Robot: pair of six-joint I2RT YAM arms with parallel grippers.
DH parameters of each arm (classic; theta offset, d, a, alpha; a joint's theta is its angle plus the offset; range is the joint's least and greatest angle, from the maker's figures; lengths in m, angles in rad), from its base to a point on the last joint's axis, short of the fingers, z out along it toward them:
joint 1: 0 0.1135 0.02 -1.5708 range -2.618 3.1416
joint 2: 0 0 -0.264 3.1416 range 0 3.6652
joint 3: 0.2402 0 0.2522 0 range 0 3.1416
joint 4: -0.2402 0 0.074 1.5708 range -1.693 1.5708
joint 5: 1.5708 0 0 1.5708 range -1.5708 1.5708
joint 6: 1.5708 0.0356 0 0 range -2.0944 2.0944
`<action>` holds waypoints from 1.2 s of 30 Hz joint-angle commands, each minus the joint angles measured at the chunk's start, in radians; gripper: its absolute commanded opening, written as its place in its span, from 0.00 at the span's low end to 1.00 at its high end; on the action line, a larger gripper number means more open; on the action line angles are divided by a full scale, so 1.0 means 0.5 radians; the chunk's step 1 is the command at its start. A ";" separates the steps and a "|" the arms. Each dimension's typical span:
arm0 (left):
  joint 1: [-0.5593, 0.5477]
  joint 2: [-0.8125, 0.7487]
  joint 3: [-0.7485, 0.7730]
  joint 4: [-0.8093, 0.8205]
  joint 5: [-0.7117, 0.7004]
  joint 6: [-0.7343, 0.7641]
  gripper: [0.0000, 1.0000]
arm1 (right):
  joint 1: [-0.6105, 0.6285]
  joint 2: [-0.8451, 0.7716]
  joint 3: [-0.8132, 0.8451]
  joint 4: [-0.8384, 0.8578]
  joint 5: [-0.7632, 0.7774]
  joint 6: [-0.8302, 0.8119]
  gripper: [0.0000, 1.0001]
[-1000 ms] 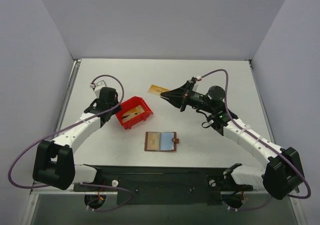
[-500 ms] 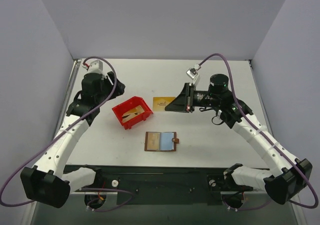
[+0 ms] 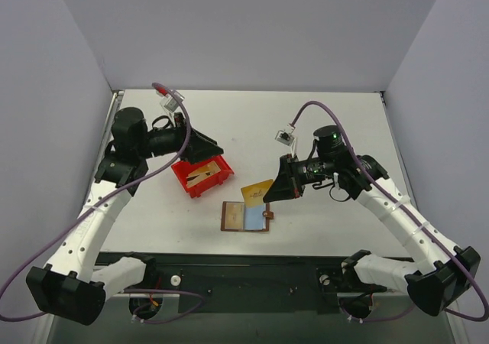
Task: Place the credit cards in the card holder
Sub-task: Place the storage box at the center of the board, then insert the credit card into the card holder.
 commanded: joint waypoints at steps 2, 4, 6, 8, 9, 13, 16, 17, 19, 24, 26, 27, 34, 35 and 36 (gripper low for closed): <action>-0.099 -0.049 -0.083 0.548 0.633 -0.168 0.70 | 0.048 -0.116 0.044 -0.145 -0.170 -0.271 0.00; -0.218 -0.024 -0.096 0.540 0.667 -0.120 0.70 | 0.067 -0.135 0.038 -0.145 -0.194 -0.283 0.00; -0.374 0.007 -0.099 0.524 0.683 -0.055 0.70 | 0.073 -0.144 0.038 -0.145 -0.219 -0.290 0.00; -0.497 0.050 -0.090 0.479 0.655 0.012 0.70 | 0.082 -0.153 0.044 -0.145 -0.252 -0.293 0.00; -0.522 0.089 -0.087 0.469 0.637 0.025 0.70 | 0.088 -0.162 0.047 -0.145 -0.253 -0.293 0.00; -0.633 0.187 -0.074 0.460 0.637 0.034 0.68 | 0.091 -0.190 0.056 -0.148 -0.237 -0.293 0.00; -0.700 0.224 -0.032 0.341 0.603 0.104 0.66 | 0.091 -0.205 0.056 -0.148 -0.228 -0.290 0.00; -0.710 0.240 -0.022 0.316 0.591 0.117 0.63 | 0.091 -0.211 0.056 -0.148 -0.225 -0.287 0.00; -0.759 0.261 -0.001 0.294 0.594 0.135 0.60 | 0.091 -0.221 0.050 -0.148 -0.210 -0.287 0.00; -0.845 0.310 0.039 0.227 0.594 0.197 0.55 | 0.091 -0.224 0.053 -0.148 -0.182 -0.287 0.00; -0.875 0.329 0.054 0.190 0.588 0.227 0.49 | 0.091 -0.227 0.053 -0.148 -0.182 -0.290 0.00; -0.881 0.338 0.061 0.172 0.585 0.233 0.46 | 0.091 -0.224 0.053 -0.148 -0.179 -0.293 0.00; -0.903 0.381 0.082 0.150 0.578 0.233 0.00 | 0.091 -0.239 0.062 -0.148 -0.081 -0.302 0.06; -0.903 0.375 0.085 0.150 0.572 0.224 0.00 | 0.088 -0.251 0.062 -0.148 -0.032 -0.305 0.15; -0.903 0.375 0.079 0.159 0.566 0.215 0.00 | 0.088 -0.264 0.065 -0.151 -0.004 -0.323 0.20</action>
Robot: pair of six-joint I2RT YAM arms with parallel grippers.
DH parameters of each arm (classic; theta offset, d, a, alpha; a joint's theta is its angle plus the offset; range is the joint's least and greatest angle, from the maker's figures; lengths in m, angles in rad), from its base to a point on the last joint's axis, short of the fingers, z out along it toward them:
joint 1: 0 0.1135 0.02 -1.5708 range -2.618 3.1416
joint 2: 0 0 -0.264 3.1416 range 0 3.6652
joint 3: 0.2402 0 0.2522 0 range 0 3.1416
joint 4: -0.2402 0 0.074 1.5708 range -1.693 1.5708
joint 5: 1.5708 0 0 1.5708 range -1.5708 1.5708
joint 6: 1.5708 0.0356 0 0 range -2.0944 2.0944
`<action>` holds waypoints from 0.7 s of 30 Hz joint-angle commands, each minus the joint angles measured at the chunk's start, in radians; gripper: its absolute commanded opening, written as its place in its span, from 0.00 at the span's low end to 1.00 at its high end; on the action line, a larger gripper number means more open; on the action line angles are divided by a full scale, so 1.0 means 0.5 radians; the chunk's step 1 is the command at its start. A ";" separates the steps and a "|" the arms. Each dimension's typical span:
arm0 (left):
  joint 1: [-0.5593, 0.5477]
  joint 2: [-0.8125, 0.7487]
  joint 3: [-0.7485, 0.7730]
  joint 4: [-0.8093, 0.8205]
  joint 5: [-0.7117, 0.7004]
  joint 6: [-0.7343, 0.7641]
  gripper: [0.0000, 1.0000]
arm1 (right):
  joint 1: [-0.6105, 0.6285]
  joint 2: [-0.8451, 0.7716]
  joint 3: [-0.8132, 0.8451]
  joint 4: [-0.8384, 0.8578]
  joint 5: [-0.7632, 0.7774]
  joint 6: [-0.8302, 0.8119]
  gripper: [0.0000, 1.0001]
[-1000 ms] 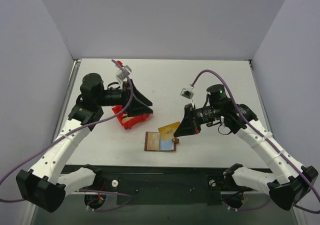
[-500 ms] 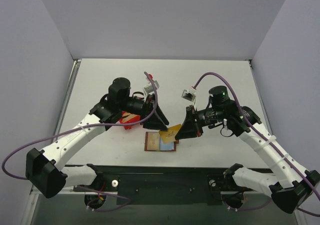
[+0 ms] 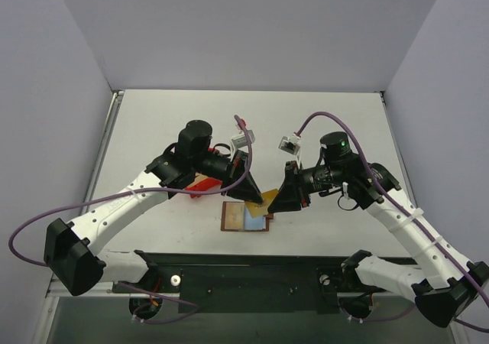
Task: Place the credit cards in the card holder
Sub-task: Insert the credit card into the card holder.
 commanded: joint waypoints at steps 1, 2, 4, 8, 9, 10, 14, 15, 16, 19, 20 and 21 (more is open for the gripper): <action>-0.012 0.002 0.068 0.054 -0.032 0.008 0.00 | 0.010 -0.096 0.069 0.042 0.157 -0.075 0.26; -0.012 -0.007 0.058 0.078 -0.041 -0.010 0.00 | 0.010 -0.109 0.075 0.051 0.206 -0.082 0.29; -0.003 -0.035 0.025 0.234 -0.084 -0.087 0.00 | 0.007 -0.164 0.075 0.082 0.399 -0.072 0.33; 0.074 -0.136 -0.104 0.651 -0.268 -0.393 0.00 | -0.015 -0.290 0.010 0.260 0.702 0.053 0.41; 0.101 -0.179 -0.132 0.765 -0.362 -0.473 0.00 | -0.018 -0.336 -0.026 0.342 0.764 0.081 0.42; 0.171 -0.200 -0.205 0.972 -0.409 -0.637 0.00 | -0.021 -0.354 -0.048 0.383 0.877 0.139 0.46; 0.331 -0.299 -0.453 1.391 -0.890 -1.064 0.00 | -0.033 -0.462 -0.219 0.778 1.148 0.399 0.52; 0.338 -0.338 -0.503 1.480 -1.031 -1.120 0.00 | -0.033 -0.480 -0.281 0.888 1.176 0.476 0.52; 0.338 -0.351 -0.585 1.663 -1.111 -1.209 0.00 | -0.033 -0.492 -0.305 1.001 1.228 0.525 0.52; 0.332 -0.336 -0.617 1.806 -1.161 -1.314 0.00 | -0.030 -0.495 -0.422 1.290 1.320 0.703 0.53; 0.326 -0.336 -0.638 1.888 -1.191 -1.369 0.00 | -0.033 -0.496 -0.453 1.364 1.320 0.731 0.53; 0.301 -0.333 -0.653 1.928 -1.204 -1.391 0.00 | -0.030 -0.499 -0.492 1.477 1.335 0.795 0.53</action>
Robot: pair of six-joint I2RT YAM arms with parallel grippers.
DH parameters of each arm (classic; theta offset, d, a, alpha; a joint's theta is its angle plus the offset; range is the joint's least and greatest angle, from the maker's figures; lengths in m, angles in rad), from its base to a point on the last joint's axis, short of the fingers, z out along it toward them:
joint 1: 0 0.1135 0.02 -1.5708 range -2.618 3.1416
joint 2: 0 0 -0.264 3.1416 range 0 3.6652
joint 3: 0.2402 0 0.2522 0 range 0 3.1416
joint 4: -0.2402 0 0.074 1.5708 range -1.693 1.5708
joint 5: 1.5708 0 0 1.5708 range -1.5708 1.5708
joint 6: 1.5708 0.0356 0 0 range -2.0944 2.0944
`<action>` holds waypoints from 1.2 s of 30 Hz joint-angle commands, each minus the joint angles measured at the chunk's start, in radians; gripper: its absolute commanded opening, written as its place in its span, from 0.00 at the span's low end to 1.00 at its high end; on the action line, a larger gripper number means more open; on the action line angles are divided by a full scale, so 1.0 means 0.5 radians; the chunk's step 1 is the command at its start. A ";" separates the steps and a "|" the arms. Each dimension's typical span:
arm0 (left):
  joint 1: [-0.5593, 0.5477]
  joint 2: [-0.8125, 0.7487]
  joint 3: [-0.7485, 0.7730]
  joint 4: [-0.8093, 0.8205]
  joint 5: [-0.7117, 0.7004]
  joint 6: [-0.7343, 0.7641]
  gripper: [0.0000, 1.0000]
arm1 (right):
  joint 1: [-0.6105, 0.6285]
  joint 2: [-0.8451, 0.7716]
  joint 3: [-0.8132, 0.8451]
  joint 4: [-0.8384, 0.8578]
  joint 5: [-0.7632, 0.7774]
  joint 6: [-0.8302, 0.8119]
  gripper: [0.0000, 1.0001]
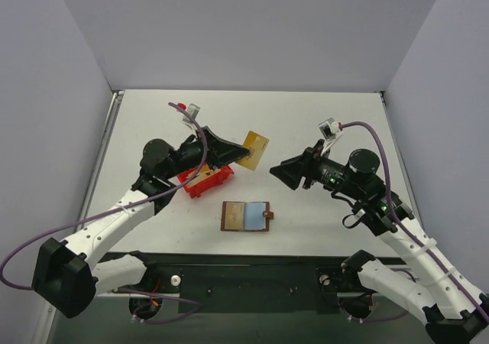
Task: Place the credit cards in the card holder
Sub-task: Insert the credit card into the card holder.
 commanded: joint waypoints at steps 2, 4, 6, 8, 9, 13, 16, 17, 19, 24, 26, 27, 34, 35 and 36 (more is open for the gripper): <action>-0.072 -0.018 -0.086 0.700 -0.283 -0.354 0.00 | -0.011 -0.010 -0.188 0.787 0.204 0.375 0.53; -0.106 -0.002 -0.095 0.783 -0.293 -0.376 0.00 | -0.014 0.003 -0.228 0.926 0.195 0.443 0.53; -0.130 0.019 -0.083 0.811 -0.280 -0.394 0.00 | -0.014 0.027 -0.249 1.028 0.177 0.501 0.52; -0.149 0.038 -0.092 0.832 -0.277 -0.415 0.00 | -0.017 0.039 -0.277 1.147 0.149 0.554 0.52; -0.161 0.044 -0.098 0.845 -0.277 -0.419 0.00 | -0.017 0.043 -0.298 1.227 0.140 0.572 0.52; -0.183 0.074 -0.117 0.878 -0.271 -0.443 0.00 | -0.030 0.052 -0.317 1.362 0.097 0.655 0.52; -0.195 0.090 -0.114 0.921 -0.268 -0.465 0.00 | -0.042 0.076 -0.299 1.372 0.057 0.698 0.51; -0.201 0.105 -0.111 0.921 -0.262 -0.465 0.00 | -0.042 0.082 -0.302 1.396 0.048 0.719 0.51; -0.207 0.120 -0.101 0.927 -0.265 -0.465 0.00 | -0.048 0.089 -0.305 1.433 0.020 0.756 0.51; -0.207 0.142 -0.126 1.004 -0.311 -0.508 0.00 | -0.054 0.092 -0.299 1.415 -0.014 0.778 0.48; -0.201 0.114 -0.144 1.016 -0.357 -0.505 0.00 | -0.051 0.043 -0.299 1.281 0.057 0.720 0.47; -0.189 0.090 -0.150 1.010 -0.372 -0.499 0.00 | -0.051 0.018 -0.305 1.228 0.139 0.671 0.47; -0.097 -0.002 -0.200 0.961 -0.480 -0.492 0.00 | -0.060 -0.209 -0.290 0.881 0.355 0.453 0.48; -0.094 0.001 -0.200 0.958 -0.480 -0.501 0.00 | -0.060 -0.203 -0.274 0.878 0.306 0.450 0.48; -0.091 0.022 -0.194 0.961 -0.471 -0.508 0.00 | -0.060 -0.182 -0.259 0.878 0.278 0.447 0.48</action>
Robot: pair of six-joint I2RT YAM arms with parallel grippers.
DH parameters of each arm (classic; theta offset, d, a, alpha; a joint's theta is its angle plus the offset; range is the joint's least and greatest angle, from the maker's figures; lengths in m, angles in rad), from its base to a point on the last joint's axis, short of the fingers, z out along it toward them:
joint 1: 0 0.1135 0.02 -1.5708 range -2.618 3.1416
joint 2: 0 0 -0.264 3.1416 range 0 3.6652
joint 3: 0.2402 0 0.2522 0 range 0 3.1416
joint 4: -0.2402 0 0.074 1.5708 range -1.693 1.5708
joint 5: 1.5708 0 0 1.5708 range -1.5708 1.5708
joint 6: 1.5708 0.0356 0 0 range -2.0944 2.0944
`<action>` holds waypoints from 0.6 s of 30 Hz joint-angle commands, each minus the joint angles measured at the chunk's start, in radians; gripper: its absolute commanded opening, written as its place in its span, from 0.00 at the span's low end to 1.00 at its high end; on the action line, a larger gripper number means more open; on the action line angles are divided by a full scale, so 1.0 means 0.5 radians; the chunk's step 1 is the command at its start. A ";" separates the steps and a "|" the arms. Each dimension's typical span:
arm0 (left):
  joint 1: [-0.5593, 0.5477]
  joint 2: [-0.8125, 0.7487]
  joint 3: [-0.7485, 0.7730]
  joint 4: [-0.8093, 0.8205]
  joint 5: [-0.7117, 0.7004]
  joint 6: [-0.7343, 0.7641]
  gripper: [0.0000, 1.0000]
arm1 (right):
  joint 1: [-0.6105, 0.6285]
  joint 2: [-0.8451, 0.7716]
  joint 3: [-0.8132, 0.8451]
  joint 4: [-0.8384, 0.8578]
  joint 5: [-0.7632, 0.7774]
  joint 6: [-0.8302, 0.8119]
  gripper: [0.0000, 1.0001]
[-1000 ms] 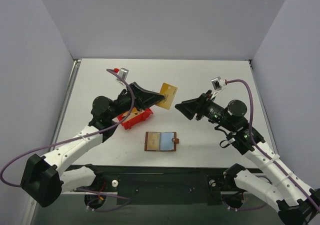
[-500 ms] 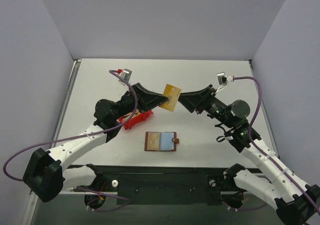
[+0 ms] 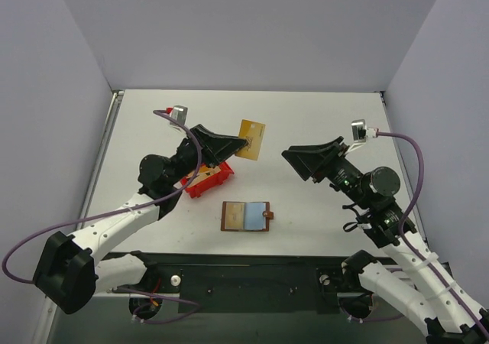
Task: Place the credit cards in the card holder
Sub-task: Insert the credit card into the card holder.
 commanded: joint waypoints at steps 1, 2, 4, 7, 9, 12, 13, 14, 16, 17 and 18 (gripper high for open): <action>0.028 -0.026 0.021 0.073 -0.052 -0.019 0.00 | -0.008 0.002 0.085 0.002 -0.087 -0.111 0.48; 0.025 0.002 0.030 0.079 -0.028 -0.028 0.00 | -0.008 0.042 0.107 0.026 -0.118 -0.099 0.48; 0.012 0.060 0.061 0.107 0.027 -0.052 0.00 | -0.008 0.103 0.125 0.081 -0.241 -0.071 0.48; -0.006 0.125 0.085 0.180 0.083 -0.104 0.00 | -0.008 0.174 0.138 0.131 -0.293 -0.044 0.48; -0.028 0.149 0.091 0.208 0.095 -0.117 0.00 | -0.008 0.196 0.138 0.155 -0.306 -0.028 0.48; -0.061 0.180 0.116 0.214 0.119 -0.114 0.00 | -0.008 0.205 0.128 0.177 -0.309 -0.013 0.48; -0.077 0.186 0.116 0.214 0.123 -0.114 0.00 | -0.008 0.211 0.128 0.177 -0.312 -0.010 0.48; -0.083 0.195 0.119 0.220 0.126 -0.111 0.00 | -0.008 0.211 0.128 0.177 -0.312 -0.010 0.48; -0.098 0.217 0.125 0.245 0.126 -0.123 0.00 | -0.008 0.223 0.125 0.180 -0.318 0.005 0.48; -0.110 0.220 0.122 0.254 0.129 -0.126 0.00 | -0.008 0.230 0.119 0.189 -0.318 0.008 0.48; -0.113 0.229 0.125 0.266 0.129 -0.126 0.00 | -0.008 0.233 0.119 0.192 -0.318 0.021 0.48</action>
